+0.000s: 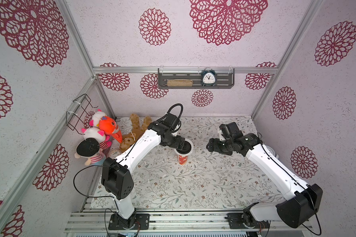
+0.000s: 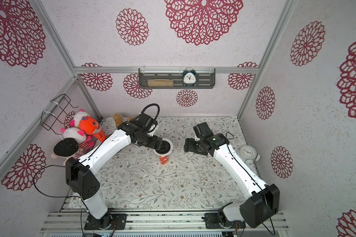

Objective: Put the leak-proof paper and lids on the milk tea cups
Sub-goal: Secure the cup lid on the cup.

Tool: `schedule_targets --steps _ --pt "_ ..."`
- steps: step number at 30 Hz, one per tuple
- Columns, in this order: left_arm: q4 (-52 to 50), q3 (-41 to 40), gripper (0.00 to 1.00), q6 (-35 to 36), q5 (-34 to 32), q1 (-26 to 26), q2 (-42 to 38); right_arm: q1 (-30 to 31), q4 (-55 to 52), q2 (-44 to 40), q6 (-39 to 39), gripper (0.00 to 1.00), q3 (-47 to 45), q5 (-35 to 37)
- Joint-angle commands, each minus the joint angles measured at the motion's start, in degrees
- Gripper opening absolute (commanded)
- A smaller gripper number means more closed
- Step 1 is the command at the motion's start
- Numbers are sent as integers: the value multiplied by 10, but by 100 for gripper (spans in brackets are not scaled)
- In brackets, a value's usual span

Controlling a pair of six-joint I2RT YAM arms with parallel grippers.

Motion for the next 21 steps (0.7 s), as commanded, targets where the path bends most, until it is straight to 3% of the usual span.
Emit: schedule_targets --steps 1,8,21 --pt "-15 2 89 4 -18 -4 19 -3 10 -2 -5 80 -7 -22" --pt "-25 -17 88 -1 -31 -4 21 13 73 18 17 75 -28 -88" --pt "-14 -34 86 -6 -19 -4 27 49 141 99 63 68 15 -90"
